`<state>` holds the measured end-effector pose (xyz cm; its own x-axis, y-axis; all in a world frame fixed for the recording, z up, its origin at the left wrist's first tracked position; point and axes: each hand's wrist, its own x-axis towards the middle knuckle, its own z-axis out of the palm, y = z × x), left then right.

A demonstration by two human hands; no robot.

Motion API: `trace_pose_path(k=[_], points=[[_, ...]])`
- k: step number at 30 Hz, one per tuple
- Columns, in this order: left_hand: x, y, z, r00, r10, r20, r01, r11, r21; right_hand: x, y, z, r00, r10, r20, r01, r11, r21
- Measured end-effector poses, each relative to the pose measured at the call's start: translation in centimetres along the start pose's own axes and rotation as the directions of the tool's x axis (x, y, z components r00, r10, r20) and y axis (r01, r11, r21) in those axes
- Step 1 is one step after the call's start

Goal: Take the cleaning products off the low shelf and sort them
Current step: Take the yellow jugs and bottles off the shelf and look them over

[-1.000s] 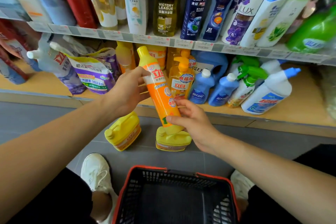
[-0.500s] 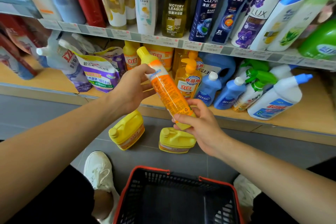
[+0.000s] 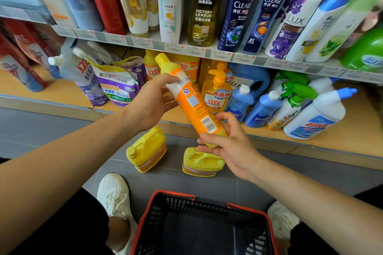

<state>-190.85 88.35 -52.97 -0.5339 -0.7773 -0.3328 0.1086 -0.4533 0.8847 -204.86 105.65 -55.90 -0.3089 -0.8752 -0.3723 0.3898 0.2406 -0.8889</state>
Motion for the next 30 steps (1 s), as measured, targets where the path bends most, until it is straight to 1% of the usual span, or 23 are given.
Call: trace_pose_path(k=[2, 5, 9, 11, 13, 14, 16, 18, 20, 23, 25, 26, 28, 30], points=[[0.0, 0.2, -0.1, 0.999, 0.000, 0.051, 0.000, 1.000, 0.001, 0.1, -0.2, -0.1, 1.000, 0.023, 0.016, -0.023, 1.000, 0.005], [0.0, 0.3, -0.2, 0.993, 0.054, 0.103, -0.061, 0.996, 0.061, 0.2, -0.2, -0.2, 0.997, 0.052, 0.055, -0.050, 0.998, -0.026], [-0.1, 0.3, 0.0, 0.991, 0.106, 0.076, -0.118, 0.978, 0.170, 0.0, 0.0, 0.5, 0.987, 0.056, 0.149, -0.054, 0.998, -0.020], [-0.1, 0.0, 0.2, 0.992, 0.124, 0.034, -0.129, 0.972, 0.198, -0.1, 0.2, 0.9, 0.993, 0.035, 0.110, -0.031, 0.999, -0.036], [-0.1, -0.2, 0.5, 0.992, 0.123, 0.009, -0.122, 0.976, 0.181, -0.1, 0.5, 0.9, 0.998, 0.024, 0.059, -0.022, 0.999, -0.042], [0.0, -0.3, 0.5, 0.994, 0.107, -0.002, -0.106, 0.983, 0.148, 0.0, 0.5, 0.8, 0.998, 0.033, 0.056, -0.031, 0.999, -0.037], [0.2, -0.2, 0.3, 0.998, 0.056, -0.043, -0.053, 0.996, 0.065, 0.0, 0.3, 0.5, 0.994, 0.077, 0.082, -0.076, 0.997, -0.011], [0.3, -0.1, 0.0, 0.999, 0.014, -0.049, -0.013, 1.000, 0.012, 0.2, 0.3, 0.3, 0.985, 0.119, 0.123, -0.120, 0.993, -0.001], [0.2, 0.0, 0.0, 1.000, 0.020, -0.014, -0.020, 1.000, 0.020, 0.5, 0.5, 0.1, 0.974, 0.155, 0.166, -0.153, 0.988, -0.025], [-0.3, -0.1, 0.4, 0.996, 0.076, 0.038, -0.080, 0.991, 0.108, 0.8, 0.7, 0.0, 0.960, 0.205, 0.193, -0.189, 0.977, -0.100], [-0.9, -0.1, 0.8, 0.992, 0.105, 0.075, -0.117, 0.978, 0.172, 1.0, 0.7, 0.1, 0.965, 0.182, 0.187, -0.151, 0.974, -0.172], [-1.2, -0.2, 1.0, 0.987, 0.124, 0.102, -0.143, 0.966, 0.216, 1.0, 0.7, 0.1, 0.974, 0.142, 0.176, -0.106, 0.974, -0.202], [-2.0, -0.3, 1.6, 0.971, 0.172, 0.165, -0.218, 0.920, 0.326, 1.2, 0.7, 0.1, 0.987, 0.021, 0.156, 0.021, 0.965, -0.260], [-2.8, -0.4, 2.2, 0.945, 0.222, 0.241, -0.306, 0.862, 0.405, 1.3, 0.4, 0.0, 0.981, -0.127, 0.145, 0.169, 0.929, -0.329]])
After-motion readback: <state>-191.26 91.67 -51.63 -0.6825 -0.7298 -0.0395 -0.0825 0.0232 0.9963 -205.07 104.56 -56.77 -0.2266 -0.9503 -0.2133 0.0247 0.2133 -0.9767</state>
